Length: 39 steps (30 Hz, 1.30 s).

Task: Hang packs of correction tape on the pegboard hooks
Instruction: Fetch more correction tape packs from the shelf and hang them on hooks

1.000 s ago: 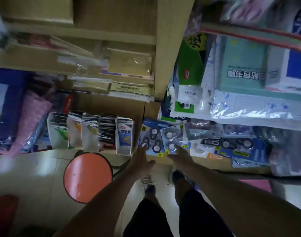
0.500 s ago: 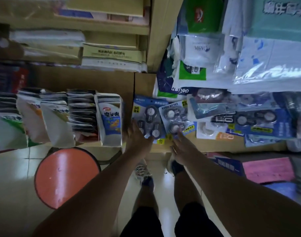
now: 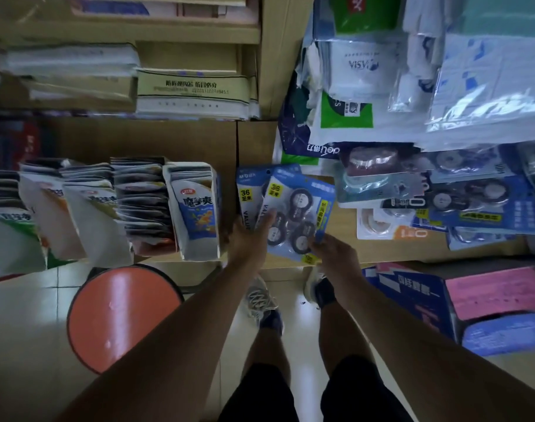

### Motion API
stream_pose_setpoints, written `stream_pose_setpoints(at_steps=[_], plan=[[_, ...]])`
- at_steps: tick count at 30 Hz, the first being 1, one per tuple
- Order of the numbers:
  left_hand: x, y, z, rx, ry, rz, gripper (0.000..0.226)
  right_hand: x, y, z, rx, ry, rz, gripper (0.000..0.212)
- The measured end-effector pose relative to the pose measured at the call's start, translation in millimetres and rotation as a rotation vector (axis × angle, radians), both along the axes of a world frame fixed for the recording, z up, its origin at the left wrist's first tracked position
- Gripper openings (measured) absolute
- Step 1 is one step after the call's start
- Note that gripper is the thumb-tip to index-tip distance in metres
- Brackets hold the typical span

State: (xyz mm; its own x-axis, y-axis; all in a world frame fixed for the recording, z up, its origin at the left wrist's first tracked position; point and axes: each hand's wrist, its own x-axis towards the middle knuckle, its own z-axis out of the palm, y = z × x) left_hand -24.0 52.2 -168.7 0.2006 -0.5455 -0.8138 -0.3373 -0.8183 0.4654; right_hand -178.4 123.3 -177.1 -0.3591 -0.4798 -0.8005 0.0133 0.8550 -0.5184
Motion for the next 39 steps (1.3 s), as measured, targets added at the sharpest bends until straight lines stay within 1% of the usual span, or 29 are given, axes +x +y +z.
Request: stream_pose_setpoints(at_steps=[1, 2, 4, 5, 7, 10, 13, 16, 17, 18, 19, 20, 22, 23, 24, 25, 26, 27, 29, 31, 32, 33, 34, 36, 37, 39], plan=[[0, -1, 1, -0.032, -0.023, -0.003, 0.069, 0, -4, -2, -0.023, 0.064, 0.052, 0.032], [-2, 0, 3, -0.06, -0.052, -0.013, 0.062, 0, -8, -2, -0.061, 0.084, 0.07, 0.039], [-2, 0, 1, -0.074, -0.048, -0.019, 0.057, 0, -18, -4, -0.147, 0.055, 0.12, 0.05], [-2, 0, 2, -0.073, -0.036, -0.031, 0.057, 0, -23, -4, -0.18, 0.018, 0.144, 0.051], [-2, 2, 0, -0.084, -0.045, -0.023, 0.062, 1, -32, -3, -0.207, -0.094, 0.145, 0.044], [-3, 8, -3, -0.128, -0.103, -0.035, 0.071, 2, -36, -5, -0.213, -0.208, 0.1, 0.041], [-2, 17, -10, -0.139, -0.114, -0.006, 0.076, 6, -33, -7, -0.179, -0.221, 0.076, 0.032], [3, 23, -14, -0.084, -0.104, 0.031, 0.095, 6, -31, -1, -0.121, -0.166, 0.102, 0.022], [3, 25, -10, -0.063, -0.081, 0.041, 0.09, 4, -31, -1, -0.093, -0.156, 0.083, 0.02], [2, 25, -4, -0.061, -0.039, 0.056, 0.074, 2, -33, -1, -0.051, -0.144, 0.036, 0.02], [0, 27, -5, -0.056, -0.004, 0.059, 0.057, -1, -35, 2, -0.013, -0.138, -0.038, 0.026], [-3, 28, -5, -0.058, 0.024, 0.061, 0.049, -4, -37, 3, 0.033, -0.157, -0.142, 0.037], [-11, 29, -3, -0.057, 0.069, 0.091, 0.045, -11, -40, 5, 0.096, -0.227, -0.37, 0.061], [-14, 29, -2, -0.059, 0.085, 0.126, 0.043, -15, -43, 6, 0.11, -0.239, -0.464, 0.08], [-17, 28, -2, -0.058, 0.098, 0.164, 0.042, -20, -47, 4, 0.126, -0.219, -0.534, 0.1], [-19, 27, -2, -0.061, 0.109, 0.186, 0.045, -25, -52, 5, 0.142, -0.183, -0.588, 0.114], [-20, 28, -3, -0.071, 0.119, 0.203, 0.047, -30, -58, 5, 0.157, -0.153, -0.628, 0.118], [-21, 28, -3, -0.076, 0.124, 0.203, 0.047, -35, -64, 4, 0.175, -0.144, -0.658, 0.115], [-21, 29, -2, -0.087, 0.139, 0.207, 0.046, -40, -77, 6, 0.197, -0.184, -0.694, 0.093], [-19, 29, -3, -0.087, 0.157, 0.206, 0.054, -45, -88, 9, 0.23, -0.2, -0.709, 0.069], [-19, 29, -2, -0.088, 0.162, 0.201, 0.06, -46, -93, 9, 0.244, -0.182, -0.702, 0.062], [-18, 29, 0, -0.09, 0.162, 0.198, 0.065, -47, -96, 6, 0.251, -0.172, -0.692, 0.062], [-18, 29, 1, -0.089, 0.161, 0.198, 0.071, -47, -96, 2, 0.225, -0.17, -0.694, 0.066], [-17, 29, 3, -0.091, 0.141, 0.199, 0.078, -46, -90, -8, 0.086, -0.215, -0.68, 0.077], [-17, 29, 5, -0.097, 0.129, 0.202, 0.078, -46, -84, -13, 0.02, -0.231, -0.672, 0.078], [-15, 28, 8, -0.119, 0.115, 0.217, 0.072, -49, -74, -18, -0.071, -0.262, -0.685, 0.071]])
